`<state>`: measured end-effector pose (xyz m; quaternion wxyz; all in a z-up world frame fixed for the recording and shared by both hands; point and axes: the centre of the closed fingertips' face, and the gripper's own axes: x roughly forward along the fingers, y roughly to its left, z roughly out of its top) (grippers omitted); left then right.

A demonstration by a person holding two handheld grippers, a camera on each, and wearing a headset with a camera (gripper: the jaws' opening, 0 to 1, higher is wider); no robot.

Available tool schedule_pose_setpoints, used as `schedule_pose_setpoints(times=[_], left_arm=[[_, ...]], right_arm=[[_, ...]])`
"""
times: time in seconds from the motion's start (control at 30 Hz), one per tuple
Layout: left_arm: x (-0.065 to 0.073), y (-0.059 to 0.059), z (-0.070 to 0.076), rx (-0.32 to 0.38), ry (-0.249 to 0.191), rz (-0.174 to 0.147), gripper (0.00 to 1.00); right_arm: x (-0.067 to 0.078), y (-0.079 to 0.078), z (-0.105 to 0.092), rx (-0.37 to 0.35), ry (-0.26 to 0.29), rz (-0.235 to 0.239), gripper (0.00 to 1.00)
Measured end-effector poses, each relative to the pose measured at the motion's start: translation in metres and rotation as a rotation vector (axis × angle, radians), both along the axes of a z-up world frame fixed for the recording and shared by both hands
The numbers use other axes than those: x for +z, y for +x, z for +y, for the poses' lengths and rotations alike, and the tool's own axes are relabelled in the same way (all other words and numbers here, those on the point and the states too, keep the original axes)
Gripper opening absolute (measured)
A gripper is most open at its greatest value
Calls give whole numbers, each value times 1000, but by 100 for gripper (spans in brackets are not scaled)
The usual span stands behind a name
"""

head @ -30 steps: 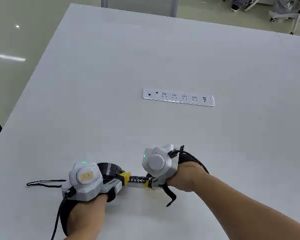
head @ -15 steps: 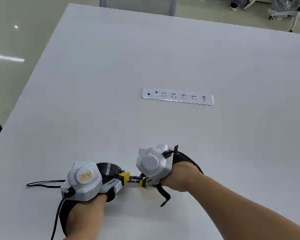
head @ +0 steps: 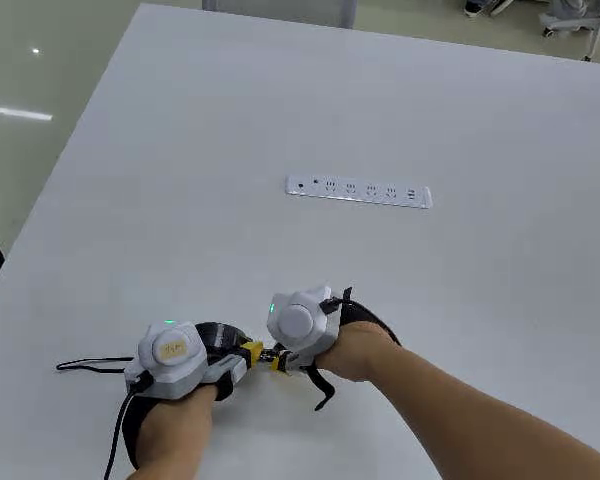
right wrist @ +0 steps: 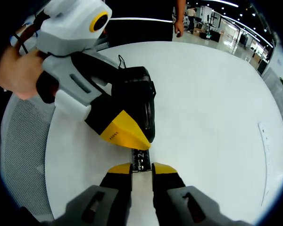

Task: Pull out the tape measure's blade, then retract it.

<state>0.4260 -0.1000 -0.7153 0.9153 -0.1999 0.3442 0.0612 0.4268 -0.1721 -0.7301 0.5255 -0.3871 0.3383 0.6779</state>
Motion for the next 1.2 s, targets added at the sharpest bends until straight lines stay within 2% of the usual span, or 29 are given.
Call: schedule_pose_setpoints(times=[0.17,0.2,0.23,0.27,0.37,0.53,0.83,1.07,1.17,1.2], left_arm=[[0,0,0,-3,6,1,66],[0,0,0,-3,5,1,66],[-3,-2,2,-66,83,21,65],[0,1,-1,-10,17,-1,65],[0,1,0,-10,22,1,65],[0,1,0,-9,24,2,65],[0,0,0,-4,22,5,66],[1,-1,0,-6,-8,-8,67],[5,-4,0,-9,-57,-31,67],[6,-5,-2,-26,-61,-34,67]], right_arm=[[4,-4,11,4,31,15,14],[4,-4,9,12,6,12,1],[3,-2,9,27,3,-6,0],[0,-2,7,24,-7,-11,0],[0,-3,4,4,-5,13,0],[-4,-4,-1,4,-15,10,0],[5,1,-5,-23,-2,4,2],[13,5,-11,-70,32,-9,13],[18,4,-20,-97,47,-8,16],[19,2,-22,-104,50,-7,17]])
